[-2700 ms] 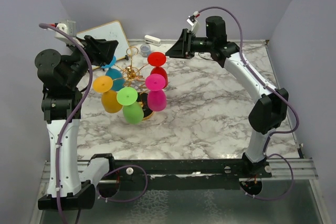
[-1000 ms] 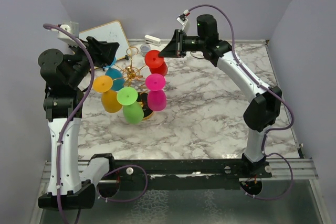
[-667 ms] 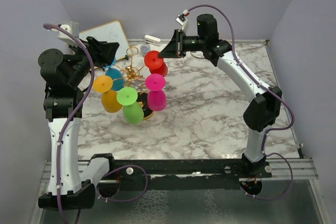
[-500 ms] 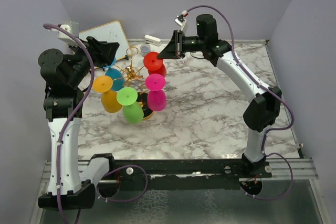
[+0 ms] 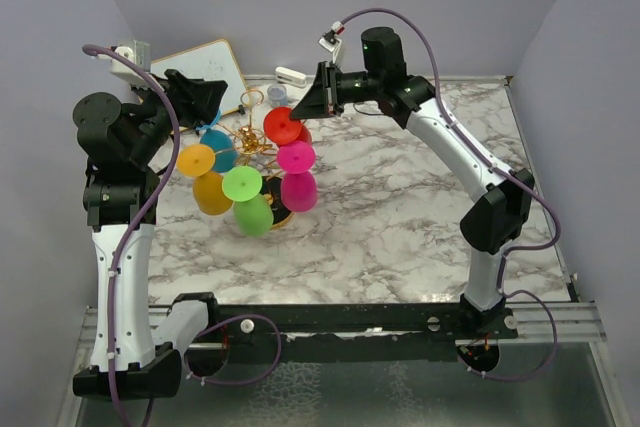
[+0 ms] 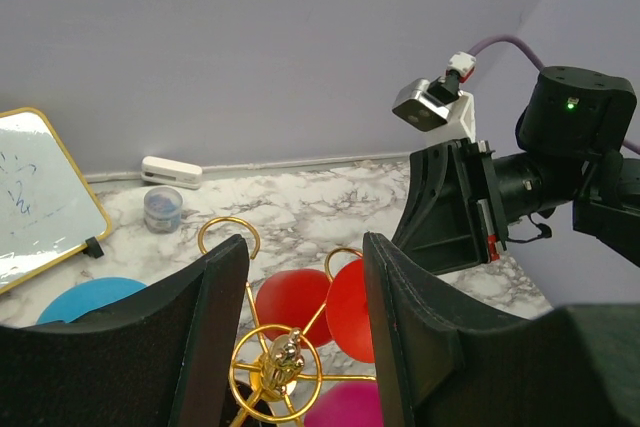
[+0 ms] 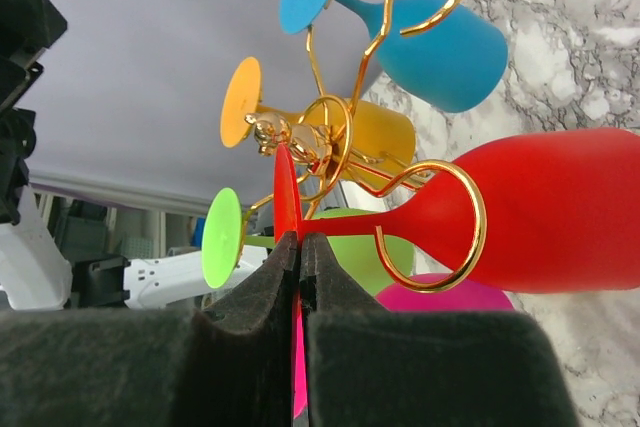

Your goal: Take the wine glass off the wine glass rack

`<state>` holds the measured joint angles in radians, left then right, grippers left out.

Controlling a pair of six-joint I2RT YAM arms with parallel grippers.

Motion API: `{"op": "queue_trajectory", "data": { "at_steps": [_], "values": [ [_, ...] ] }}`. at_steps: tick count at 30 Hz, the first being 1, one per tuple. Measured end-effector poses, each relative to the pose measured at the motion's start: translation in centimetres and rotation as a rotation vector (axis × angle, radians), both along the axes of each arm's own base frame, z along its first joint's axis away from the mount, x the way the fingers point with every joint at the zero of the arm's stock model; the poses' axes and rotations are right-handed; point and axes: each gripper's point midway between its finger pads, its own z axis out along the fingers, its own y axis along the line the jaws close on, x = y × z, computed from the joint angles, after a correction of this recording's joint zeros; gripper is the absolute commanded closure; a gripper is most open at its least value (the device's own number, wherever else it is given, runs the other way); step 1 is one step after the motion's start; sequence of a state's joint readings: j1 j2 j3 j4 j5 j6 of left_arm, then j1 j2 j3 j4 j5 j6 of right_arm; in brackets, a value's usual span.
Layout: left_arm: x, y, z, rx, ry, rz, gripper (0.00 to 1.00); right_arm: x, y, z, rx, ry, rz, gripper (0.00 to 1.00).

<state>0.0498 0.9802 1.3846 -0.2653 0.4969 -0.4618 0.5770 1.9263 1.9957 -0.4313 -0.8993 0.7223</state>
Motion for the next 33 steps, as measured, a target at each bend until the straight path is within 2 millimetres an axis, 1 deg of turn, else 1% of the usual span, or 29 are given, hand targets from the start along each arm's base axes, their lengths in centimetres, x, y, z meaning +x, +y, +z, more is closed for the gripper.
{"op": "queue_trajectory", "data": {
  "at_steps": [4, 9, 13, 15, 21, 26, 30, 33],
  "values": [
    [0.0, 0.0, 0.0, 0.000, 0.000, 0.000, 0.48, -0.3, 0.2, -0.8, -0.030, -0.004, -0.004, 0.99],
    [0.0, 0.0, 0.0, 0.000, 0.000, 0.000, 0.48, 0.2, 0.1, -1.3, -0.058, -0.032, -0.046, 0.99],
    [0.0, -0.1, 0.0, 0.000, 0.000, -0.007, 0.48, 0.0, -0.9, -1.7, -0.092, -0.050, -0.110, 0.99],
    [0.2, -0.2, -0.1, -0.003, 0.005, -0.014, 0.48, -0.1, -1.9, -1.6, -0.109, -0.076, -0.163, 0.99],
    [1.0, -0.6, -0.3, -0.017, 0.026, -0.044, 0.47, -1.1, -4.7, 1.0, -0.098, -0.183, -0.286, 0.99],
    [1.6, -1.3, 0.2, -0.033, 0.035, -0.079, 0.48, -1.0, -6.8, 3.6, -0.074, -0.294, -0.408, 0.99],
    [2.0, -2.4, 1.1, -0.056, 0.031, -0.142, 0.48, -0.3, -8.9, 5.2, -0.088, -0.397, -0.529, 0.99],
    [2.3, -3.7, 1.8, -0.078, 0.030, -0.209, 0.48, -0.2, -11.1, 5.8, -0.115, -0.471, -0.617, 0.99]
  ]
}}
